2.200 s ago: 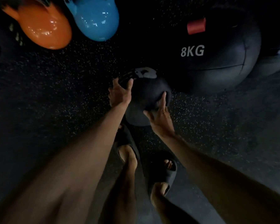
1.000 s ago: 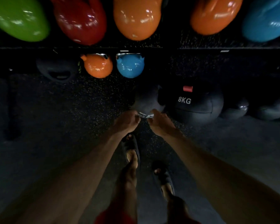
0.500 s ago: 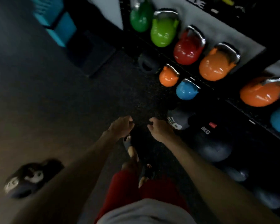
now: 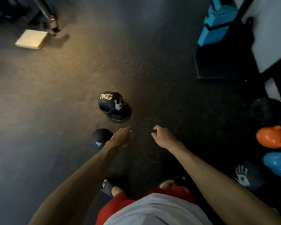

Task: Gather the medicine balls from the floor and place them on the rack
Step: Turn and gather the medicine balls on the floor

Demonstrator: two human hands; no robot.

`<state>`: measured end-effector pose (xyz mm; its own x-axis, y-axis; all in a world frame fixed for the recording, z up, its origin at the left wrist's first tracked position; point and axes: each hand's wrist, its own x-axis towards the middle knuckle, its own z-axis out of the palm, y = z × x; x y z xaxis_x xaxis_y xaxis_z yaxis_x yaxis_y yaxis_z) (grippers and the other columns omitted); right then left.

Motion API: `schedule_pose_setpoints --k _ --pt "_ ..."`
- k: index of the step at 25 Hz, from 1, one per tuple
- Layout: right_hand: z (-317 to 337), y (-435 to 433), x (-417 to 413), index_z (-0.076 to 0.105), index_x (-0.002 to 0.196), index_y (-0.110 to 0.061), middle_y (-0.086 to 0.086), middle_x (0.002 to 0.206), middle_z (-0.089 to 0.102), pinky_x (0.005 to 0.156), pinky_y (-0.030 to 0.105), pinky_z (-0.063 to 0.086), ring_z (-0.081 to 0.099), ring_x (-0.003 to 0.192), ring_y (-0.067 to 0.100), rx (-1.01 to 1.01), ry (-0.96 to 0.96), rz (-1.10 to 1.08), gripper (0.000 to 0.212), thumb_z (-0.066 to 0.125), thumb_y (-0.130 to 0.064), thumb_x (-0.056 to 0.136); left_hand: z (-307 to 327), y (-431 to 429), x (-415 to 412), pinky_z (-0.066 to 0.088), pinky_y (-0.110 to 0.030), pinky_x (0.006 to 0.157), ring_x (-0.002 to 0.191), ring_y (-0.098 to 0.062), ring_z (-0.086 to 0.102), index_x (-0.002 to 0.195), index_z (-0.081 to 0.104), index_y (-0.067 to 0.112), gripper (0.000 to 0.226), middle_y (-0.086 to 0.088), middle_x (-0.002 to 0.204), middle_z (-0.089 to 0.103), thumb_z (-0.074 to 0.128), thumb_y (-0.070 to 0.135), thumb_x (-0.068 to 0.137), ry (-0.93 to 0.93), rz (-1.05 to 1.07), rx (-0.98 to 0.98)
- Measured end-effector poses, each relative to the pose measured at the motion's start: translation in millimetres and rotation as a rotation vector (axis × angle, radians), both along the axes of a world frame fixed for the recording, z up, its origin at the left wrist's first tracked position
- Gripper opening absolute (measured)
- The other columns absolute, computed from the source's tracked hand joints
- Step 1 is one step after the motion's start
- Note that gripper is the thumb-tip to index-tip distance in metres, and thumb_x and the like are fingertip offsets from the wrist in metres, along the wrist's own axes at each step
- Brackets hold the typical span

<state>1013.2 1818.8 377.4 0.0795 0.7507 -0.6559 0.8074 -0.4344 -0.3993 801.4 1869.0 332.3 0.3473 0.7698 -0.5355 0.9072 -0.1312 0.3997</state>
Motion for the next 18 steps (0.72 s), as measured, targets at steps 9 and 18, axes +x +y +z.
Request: schedule_pose_setpoints --k 9,18 --pt "-26.6 39.2 -266.6 0.049 0.14 -0.016 0.012 0.139 0.056 0.101 0.044 0.047 0.055 0.125 0.031 -0.085 0.023 0.138 0.043 0.049 -0.036 0.101 -16.0 9.5 -270.3 0.05 -0.042 0.088 0.108 -0.038 0.065 0.116 0.064 0.005 0.032 -0.019 0.116 0.069 0.054 0.03 0.097 0.007 0.183 -0.14" --pt "-110.6 98.0 -370.8 0.054 0.131 -0.009 0.02 0.131 0.059 0.097 0.044 0.046 0.056 0.121 0.039 -0.13 0.092 -0.008 0.038 0.047 -0.031 0.101 -62.9 103.2 -340.2 0.054 -0.044 0.085 0.103 -0.036 0.066 0.121 0.061 0.012 0.03 -0.019 0.113 0.069 0.053 0.031 0.098 0.071 0.027 -0.219"
